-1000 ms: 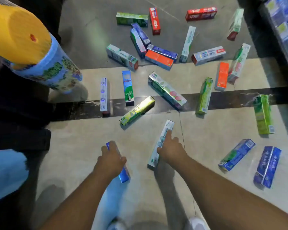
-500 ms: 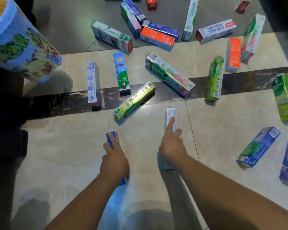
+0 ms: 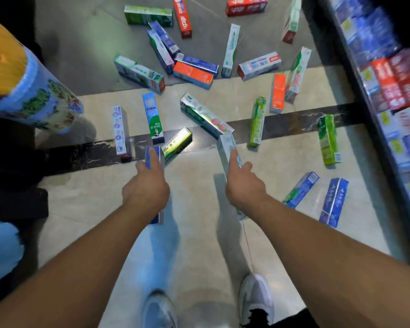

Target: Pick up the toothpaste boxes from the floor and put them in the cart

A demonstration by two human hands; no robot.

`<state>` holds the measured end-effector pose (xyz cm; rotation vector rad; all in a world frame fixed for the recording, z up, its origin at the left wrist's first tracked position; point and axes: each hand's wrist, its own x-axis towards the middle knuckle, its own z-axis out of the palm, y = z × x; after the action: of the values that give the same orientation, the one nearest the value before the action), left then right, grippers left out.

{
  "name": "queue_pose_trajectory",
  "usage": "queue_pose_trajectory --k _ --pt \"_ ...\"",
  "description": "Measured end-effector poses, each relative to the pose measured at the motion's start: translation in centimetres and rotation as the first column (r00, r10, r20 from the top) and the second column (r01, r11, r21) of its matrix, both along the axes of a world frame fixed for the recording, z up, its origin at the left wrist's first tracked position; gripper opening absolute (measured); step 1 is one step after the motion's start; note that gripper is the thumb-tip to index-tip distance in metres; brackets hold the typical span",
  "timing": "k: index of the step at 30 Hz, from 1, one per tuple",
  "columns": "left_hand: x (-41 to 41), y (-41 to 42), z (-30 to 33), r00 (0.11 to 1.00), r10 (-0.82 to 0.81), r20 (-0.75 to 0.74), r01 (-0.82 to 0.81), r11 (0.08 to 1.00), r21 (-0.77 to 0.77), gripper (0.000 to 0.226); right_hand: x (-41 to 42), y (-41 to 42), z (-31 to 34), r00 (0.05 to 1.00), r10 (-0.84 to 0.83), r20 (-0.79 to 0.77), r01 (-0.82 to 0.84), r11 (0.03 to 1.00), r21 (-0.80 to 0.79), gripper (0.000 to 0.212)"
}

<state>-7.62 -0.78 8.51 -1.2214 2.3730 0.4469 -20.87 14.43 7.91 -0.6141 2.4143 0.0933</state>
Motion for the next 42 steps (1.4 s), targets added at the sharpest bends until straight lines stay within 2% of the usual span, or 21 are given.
queue_pose_trajectory --k 7,15,19,22,25,29,33,42 --pt "-5.5 1.0 25.3 0.972 -0.193 -0.134 0.186 0.980 -0.066 0.082 -4.0 2.3 24.5 0.998 -0.057 -0.032 0.055 0.997 -0.062 0.079" --pt "-13.4 2.9 57.4 0.928 -0.306 -0.212 0.276 0.948 -0.160 0.081 -9.8 6.2 56.3 0.986 -0.110 -0.124 0.096 0.989 -0.117 0.078" --pt "-17.5 5.9 68.9 0.896 -0.372 -0.244 0.334 0.925 -0.184 0.073 -12.5 10.3 67.9 0.965 -0.164 -0.205 0.130 0.977 -0.169 0.075" --pt "-20.2 8.6 74.1 0.852 -0.429 -0.299 0.385 0.902 -0.198 0.059 -14.1 13.7 73.2 0.930 -0.239 -0.279 0.182 0.959 -0.216 0.076" --pt "-22.7 11.9 77.9 0.782 -0.538 -0.315 0.481 0.842 -0.244 0.055 -14.9 17.2 77.0 0.880 -0.335 -0.337 0.255 0.931 -0.261 0.077" --pt "-25.4 16.3 81.6 0.650 -0.657 -0.381 0.611 0.750 -0.252 0.042 -14.1 22.0 80.9 0.797 -0.483 -0.364 0.393 0.871 -0.296 0.076" --pt "-26.8 21.0 84.1 0.539 -0.751 -0.381 0.725 0.644 -0.246 0.050 -11.0 27.3 83.7 0.689 -0.611 -0.389 0.531 0.791 -0.302 0.073" --pt "-24.4 37.0 85.7 0.163 -0.916 -0.367 0.932 0.264 -0.247 0.060 0.1 40.6 85.0 0.394 -0.824 -0.407 0.802 0.525 -0.286 0.075"
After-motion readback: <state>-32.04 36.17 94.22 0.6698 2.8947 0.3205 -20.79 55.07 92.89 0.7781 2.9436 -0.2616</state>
